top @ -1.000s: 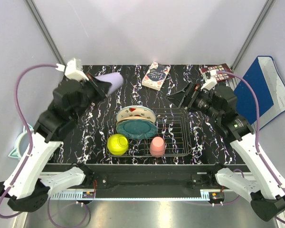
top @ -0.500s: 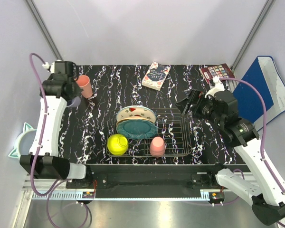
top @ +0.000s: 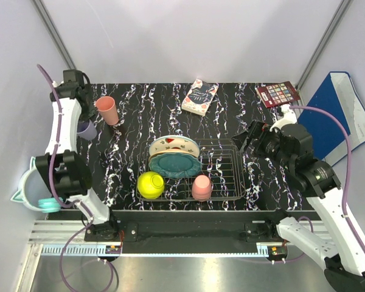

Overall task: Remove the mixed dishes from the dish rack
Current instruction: Place the cup at the center of the board.

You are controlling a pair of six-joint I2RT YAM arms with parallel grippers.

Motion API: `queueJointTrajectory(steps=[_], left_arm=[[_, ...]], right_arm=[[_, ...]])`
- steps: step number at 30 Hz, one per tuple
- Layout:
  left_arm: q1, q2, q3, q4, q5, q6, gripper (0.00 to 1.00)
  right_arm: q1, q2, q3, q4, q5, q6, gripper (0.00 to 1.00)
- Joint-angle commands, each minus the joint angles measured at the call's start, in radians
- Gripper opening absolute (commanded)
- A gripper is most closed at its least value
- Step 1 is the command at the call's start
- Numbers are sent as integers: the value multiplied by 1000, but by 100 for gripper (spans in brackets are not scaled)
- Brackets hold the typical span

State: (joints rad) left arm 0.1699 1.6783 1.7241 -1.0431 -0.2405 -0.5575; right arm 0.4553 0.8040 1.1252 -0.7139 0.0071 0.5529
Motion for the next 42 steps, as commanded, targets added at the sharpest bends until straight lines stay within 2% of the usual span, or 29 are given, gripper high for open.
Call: queueJointTrajectory(steps=[1, 7, 15, 21, 23, 25, 27, 30, 31, 34, 37, 38, 42], left_arm=[[14, 69, 72, 51, 30, -4, 0], [59, 191, 86, 95, 63, 19, 0], [94, 372, 203, 95, 87, 18, 0], [95, 417, 227, 98, 92, 14, 0], [94, 416, 232, 97, 96, 14, 6], [94, 403, 235, 95, 99, 16, 19], [95, 390, 238, 94, 99, 16, 41], [94, 348, 232, 88, 96, 10, 63], [94, 334, 224, 87, 90, 5, 73], [95, 275, 216, 77, 69, -7, 88], [94, 189, 198, 51, 64, -37, 96], [92, 158, 186, 49, 69, -47, 98], [27, -79, 83, 64, 29, -79, 99]], right_arm=[[-4, -23, -18, -7, 25, -4, 100], [-4, -35, -34, -21, 37, 4, 100], [-4, -14, -30, -48, 59, 7, 100], [-3, -3, -33, -52, 70, 12, 100], [-3, 1, -36, -52, 74, 15, 100], [-4, 3, -41, -48, 76, 15, 100], [-4, 1, -50, -42, 74, 16, 100], [-4, -3, -61, -32, 68, 22, 100], [-3, -8, -64, -27, 67, 22, 100], [-6, -12, -70, -21, 60, 21, 100], [-4, -15, -71, -22, 27, -2, 100], [-4, -12, -68, -19, -34, -17, 100], [-1, 44, -64, -85, -165, -85, 96]])
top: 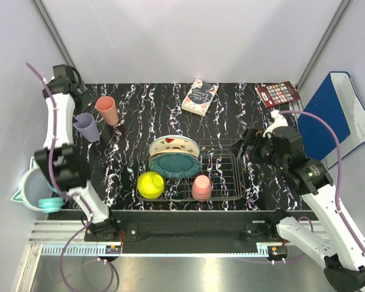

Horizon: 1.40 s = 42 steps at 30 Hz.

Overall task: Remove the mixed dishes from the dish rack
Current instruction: Place the cup at the center of the board, then pick up the cup from the dish rack.

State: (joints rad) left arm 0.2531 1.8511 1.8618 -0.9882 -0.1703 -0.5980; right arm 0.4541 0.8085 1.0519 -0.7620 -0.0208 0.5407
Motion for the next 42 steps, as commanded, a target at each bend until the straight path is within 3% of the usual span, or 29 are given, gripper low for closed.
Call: queueJointTrajectory(steps=[1, 5, 10, 21, 28, 41, 42], left_arm=[[-111, -298, -112, 19, -54, -42, 99], [-247, -499, -288, 89, -86, -66, 99], [-423, -705, -429, 122, -93, -114, 99], [-675, -980, -633, 151, -132, -200, 99], [-703, -1049, -684, 151, -136, -207, 99], [-721, -1020, -690, 155, -127, -191, 99], [-721, -1018, -688, 157, -126, -189, 99]], right_arm=[[20, 40, 10, -52, -143, -85, 94], [147, 20, -7, -75, -50, -93, 95], [268, 118, -1, -120, -12, -119, 99], [466, 286, -86, 27, 5, -97, 100], [488, 383, -78, 108, 15, -107, 100], [489, 517, -101, 184, 39, -114, 100], [488, 509, -105, 185, 42, -114, 96]])
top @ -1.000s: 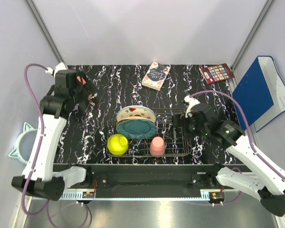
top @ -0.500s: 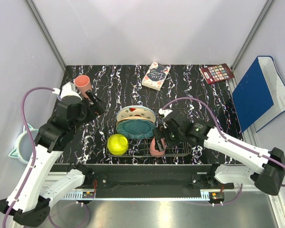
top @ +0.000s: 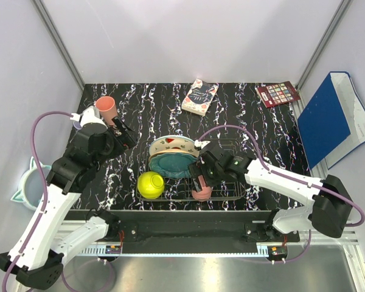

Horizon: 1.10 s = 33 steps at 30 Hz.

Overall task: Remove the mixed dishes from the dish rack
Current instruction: Pick up the cup from the dish rack.

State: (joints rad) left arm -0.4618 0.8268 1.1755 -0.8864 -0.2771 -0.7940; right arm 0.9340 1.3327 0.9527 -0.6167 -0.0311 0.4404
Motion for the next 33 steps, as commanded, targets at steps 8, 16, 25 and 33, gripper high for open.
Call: queueJointTrajectory(steps=[8, 16, 25, 33], left_arm=[[-9, 25, -1, 72, -20, 24, 99], [-11, 31, 24, 79, -8, 41, 99], [-11, 49, 47, 217, 159, 44, 99], [-11, -9, -82, 734, 505, -36, 99]], right_arm=[[8, -67, -12, 20, 79, -16, 46], [8, -203, 167, -149, 91, -12, 9], [-50, -270, 544, -212, 192, -31, 0], [-481, -345, 166, 477, -506, 346, 0]])
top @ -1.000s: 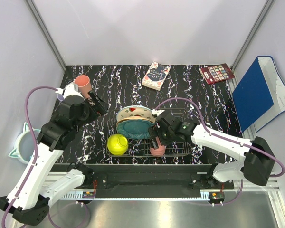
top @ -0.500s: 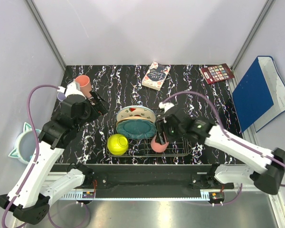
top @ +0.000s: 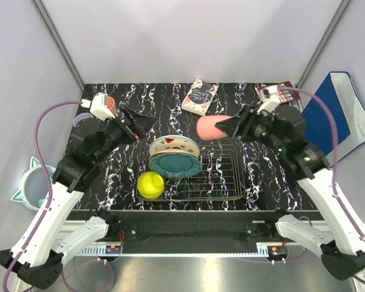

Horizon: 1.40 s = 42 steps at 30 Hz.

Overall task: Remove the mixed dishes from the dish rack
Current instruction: Pick up the cup from the dish rack, then place the cup at the center of the board.

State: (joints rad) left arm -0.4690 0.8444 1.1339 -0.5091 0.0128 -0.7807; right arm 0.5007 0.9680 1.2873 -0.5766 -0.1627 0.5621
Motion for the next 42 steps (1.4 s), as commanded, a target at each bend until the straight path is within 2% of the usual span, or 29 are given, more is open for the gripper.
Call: queueJointTrajectory(steps=[1, 2, 5, 8, 17, 25, 27, 28, 30, 31, 33, 34, 35, 36, 37, 38, 41, 42], left_arm=[[-3, -18, -43, 382, 239, -69, 99], [-3, -7, -40, 403, 286, -80, 99], [-3, 47, -42, 490, 367, -129, 99], [-3, 84, -52, 573, 430, -170, 98], [-10, 139, -68, 656, 484, -212, 93], [-59, 179, -72, 744, 509, -252, 77], [-80, 191, -71, 754, 509, -252, 69], [-85, 196, -71, 755, 507, -249, 61], [-95, 200, -72, 755, 507, -244, 52], [-97, 202, -74, 751, 506, -242, 43], [-97, 200, -74, 744, 501, -233, 36], [-97, 197, -72, 724, 497, -227, 21], [-99, 194, -63, 707, 480, -218, 12], [-99, 188, -59, 689, 466, -198, 2], [-99, 179, -51, 645, 442, -186, 0], [-99, 174, -28, 615, 426, -172, 0], [-95, 177, 70, 448, 346, -56, 0], [-94, 185, 110, 392, 317, -26, 0]], right_arm=[[-60, 27, -204, 531, -409, 339, 0], [-68, 38, -248, 698, -466, 385, 0], [-82, 100, -293, 944, -532, 527, 0], [-82, 152, -295, 1081, -561, 600, 0], [-80, 221, -284, 1156, -567, 639, 0], [-80, 291, -261, 1179, -578, 645, 0], [-80, 308, -256, 1187, -580, 651, 0], [-82, 316, -253, 1199, -584, 654, 0], [-80, 327, -253, 1206, -590, 664, 0], [-82, 327, -252, 1206, -594, 665, 0], [-80, 324, -255, 1199, -597, 659, 0], [-82, 321, -255, 1183, -598, 653, 0], [-82, 311, -255, 1169, -598, 645, 7], [-80, 305, -255, 1152, -597, 627, 18], [-80, 296, -253, 1106, -584, 615, 35], [-80, 275, -250, 1071, -574, 598, 69], [-82, 220, -218, 875, -512, 451, 99], [-80, 204, -204, 812, -491, 412, 100]])
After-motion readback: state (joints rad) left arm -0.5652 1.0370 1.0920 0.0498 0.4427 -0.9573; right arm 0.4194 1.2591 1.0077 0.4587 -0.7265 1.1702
